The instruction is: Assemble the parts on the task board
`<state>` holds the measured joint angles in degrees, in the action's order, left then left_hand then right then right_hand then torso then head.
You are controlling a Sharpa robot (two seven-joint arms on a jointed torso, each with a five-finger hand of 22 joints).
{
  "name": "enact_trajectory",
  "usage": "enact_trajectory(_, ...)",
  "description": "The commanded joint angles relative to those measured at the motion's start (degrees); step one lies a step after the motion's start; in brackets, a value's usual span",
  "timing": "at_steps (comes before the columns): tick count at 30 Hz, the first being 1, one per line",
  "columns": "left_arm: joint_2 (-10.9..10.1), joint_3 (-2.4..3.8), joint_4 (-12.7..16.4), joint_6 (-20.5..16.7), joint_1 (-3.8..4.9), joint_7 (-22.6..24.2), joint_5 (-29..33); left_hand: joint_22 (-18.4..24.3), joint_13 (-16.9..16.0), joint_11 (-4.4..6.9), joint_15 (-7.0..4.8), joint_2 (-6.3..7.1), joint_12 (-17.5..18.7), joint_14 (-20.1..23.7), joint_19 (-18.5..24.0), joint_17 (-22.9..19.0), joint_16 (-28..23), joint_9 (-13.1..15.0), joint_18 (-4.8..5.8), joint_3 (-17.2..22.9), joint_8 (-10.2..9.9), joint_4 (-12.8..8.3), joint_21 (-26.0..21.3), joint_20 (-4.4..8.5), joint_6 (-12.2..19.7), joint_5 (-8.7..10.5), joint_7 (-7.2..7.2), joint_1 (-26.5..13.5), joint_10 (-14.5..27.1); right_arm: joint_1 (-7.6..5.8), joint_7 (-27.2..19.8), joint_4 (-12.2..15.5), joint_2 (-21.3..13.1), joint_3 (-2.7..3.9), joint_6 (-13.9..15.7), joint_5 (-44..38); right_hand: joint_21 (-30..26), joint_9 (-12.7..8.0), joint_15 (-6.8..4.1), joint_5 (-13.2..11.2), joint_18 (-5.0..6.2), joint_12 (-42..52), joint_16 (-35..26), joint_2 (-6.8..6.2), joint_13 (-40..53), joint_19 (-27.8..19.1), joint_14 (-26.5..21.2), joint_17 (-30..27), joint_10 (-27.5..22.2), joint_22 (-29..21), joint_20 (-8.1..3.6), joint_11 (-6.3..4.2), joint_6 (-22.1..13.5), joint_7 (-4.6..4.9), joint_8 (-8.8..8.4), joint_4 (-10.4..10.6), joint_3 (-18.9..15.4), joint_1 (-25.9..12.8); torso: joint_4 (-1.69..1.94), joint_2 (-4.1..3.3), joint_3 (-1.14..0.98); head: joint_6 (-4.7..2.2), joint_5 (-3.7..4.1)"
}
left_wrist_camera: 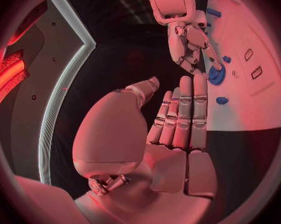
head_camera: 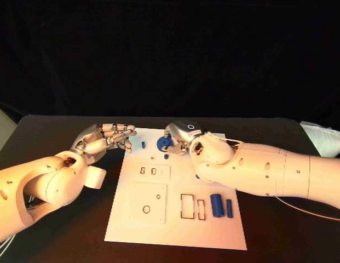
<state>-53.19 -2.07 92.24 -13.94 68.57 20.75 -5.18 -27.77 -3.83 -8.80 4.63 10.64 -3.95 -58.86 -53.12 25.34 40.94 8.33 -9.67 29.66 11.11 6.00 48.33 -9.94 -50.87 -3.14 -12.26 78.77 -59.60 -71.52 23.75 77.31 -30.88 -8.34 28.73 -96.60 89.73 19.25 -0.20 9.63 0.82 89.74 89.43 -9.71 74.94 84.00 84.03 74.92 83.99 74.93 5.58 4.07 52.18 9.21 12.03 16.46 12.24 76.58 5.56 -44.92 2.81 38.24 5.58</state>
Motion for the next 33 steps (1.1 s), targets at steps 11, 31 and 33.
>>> enact_trajectory(11, 0.0, 0.05, 0.1, 0.7, 0.06, 0.0, -0.1, -0.3, 0.1, -0.25, 0.14, -0.41, 0.2, 0.6, 0.9, -0.1, 0.3, -0.2, -0.78, 0.5, -0.6, -0.4, 0.6, -0.06, 0.9, 0.15, -0.3, -0.1, 0.8, 0.27, -1.4, 0.6, -0.6, -0.07, -2.0, 2.2, 0.3, -0.4, 0.57, 1.6, -0.82, -0.1, 0.0, 1.08, 14.8, 6.0, 5.6, 13.3, 5.7, 15.1, 0.8, 0.47, -0.2, -0.02, -0.99, 0.3, -0.6, -4.9, -0.09, 0.0, -0.01, 0.09, 0.21)
enact_trajectory(31, 0.1, 0.04, -0.1, 0.7, 0.06, -0.1, -0.2, -0.4, 0.1, -0.34, 0.19, -0.44, 0.2, 0.6, 1.1, -0.2, 0.3, -0.2, -0.79, 0.7, -0.7, -0.7, 0.9, -0.1, 1.1, 0.14, -0.4, 0.1, 1.0, 0.62, -0.9, 1.9, -2.6, -0.08, -2.9, 4.4, 0.3, -0.6, 0.46, 5.0, -0.82, 0.3, 0.1, 3.21, 15.1, 6.0, 5.6, 13.4, 6.0, 15.1, 0.7, 0.33, 0.5, -0.14, -1.53, 0.1, 1.7, -7.5, -0.03, 0.02, -0.06, -0.14, 0.33)
enact_trajectory(33, 0.1, 0.04, -0.1, 0.7, 0.06, -0.1, -0.2, -0.5, 0.1, -0.34, 0.19, -0.44, 0.2, 0.6, 1.1, -0.2, 0.3, -0.2, -0.79, 0.7, -0.7, -0.8, 1.0, -0.11, 1.1, 0.14, -0.4, 0.1, 1.1, 0.64, -1.1, 2.2, -2.9, -0.08, -2.6, 5.2, 0.3, -0.6, 0.46, 5.0, -0.82, 0.3, 0.1, 3.21, 15.1, 6.0, 5.6, 13.4, 6.0, 15.1, 0.7, 0.33, 0.5, -0.14, -1.53, 0.1, 1.7, -7.5, -0.05, 0.03, -0.07, -0.16, 0.31)
